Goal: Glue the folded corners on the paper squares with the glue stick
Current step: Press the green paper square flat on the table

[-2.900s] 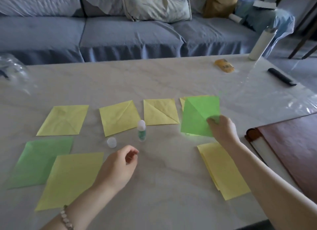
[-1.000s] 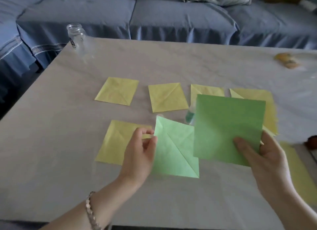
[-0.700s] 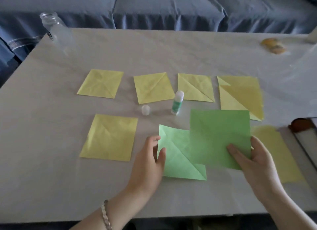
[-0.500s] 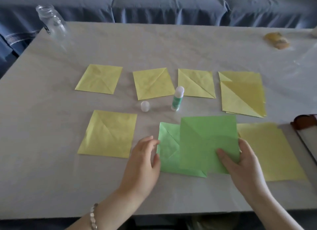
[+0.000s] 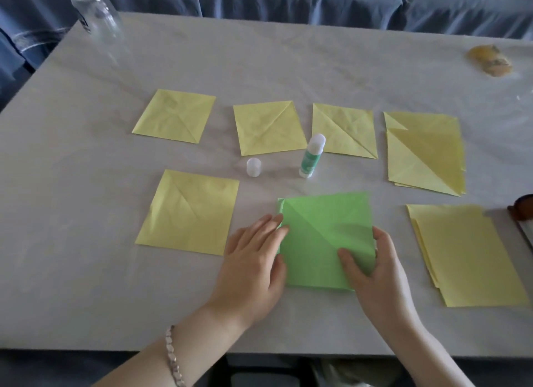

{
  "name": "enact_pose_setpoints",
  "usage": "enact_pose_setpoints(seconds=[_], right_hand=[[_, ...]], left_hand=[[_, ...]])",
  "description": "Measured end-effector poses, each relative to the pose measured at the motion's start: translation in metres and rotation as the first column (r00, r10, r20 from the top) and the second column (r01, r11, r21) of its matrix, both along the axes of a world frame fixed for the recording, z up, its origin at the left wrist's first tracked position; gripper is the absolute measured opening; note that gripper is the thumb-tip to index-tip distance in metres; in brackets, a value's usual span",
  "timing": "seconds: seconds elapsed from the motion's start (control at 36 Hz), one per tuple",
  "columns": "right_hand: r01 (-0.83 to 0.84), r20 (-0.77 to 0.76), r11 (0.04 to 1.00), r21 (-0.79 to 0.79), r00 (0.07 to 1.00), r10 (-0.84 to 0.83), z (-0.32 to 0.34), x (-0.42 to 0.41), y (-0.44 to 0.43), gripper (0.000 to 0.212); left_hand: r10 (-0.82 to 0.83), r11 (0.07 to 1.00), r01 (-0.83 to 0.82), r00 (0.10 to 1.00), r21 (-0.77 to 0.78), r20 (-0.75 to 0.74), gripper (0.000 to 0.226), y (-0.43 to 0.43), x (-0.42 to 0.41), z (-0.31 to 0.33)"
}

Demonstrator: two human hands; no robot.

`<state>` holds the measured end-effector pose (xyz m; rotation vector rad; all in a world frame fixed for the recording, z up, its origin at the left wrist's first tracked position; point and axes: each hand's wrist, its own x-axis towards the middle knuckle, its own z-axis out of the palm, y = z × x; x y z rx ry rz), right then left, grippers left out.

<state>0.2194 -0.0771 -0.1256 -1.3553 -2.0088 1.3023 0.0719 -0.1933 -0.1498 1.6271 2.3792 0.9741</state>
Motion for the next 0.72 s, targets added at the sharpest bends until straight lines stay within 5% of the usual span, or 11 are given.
enact_pose_setpoints(seconds=[0.31,0.72], right_hand=[[-0.027,0.060,0.999,0.028,0.998,0.026,-0.001,-0.003,-0.002,0.039],[-0.038,0.178,0.994,0.103,0.984,0.019,0.002,-0.007,-0.006,0.055]], left_hand=[[-0.028,0.975,-0.015,0.981,-0.222,-0.192,0.063,-0.001,0.006,-0.017],[0.077,0.961,-0.141,0.963,-0.237,-0.259,0.053,0.007,0.023,-0.016]])
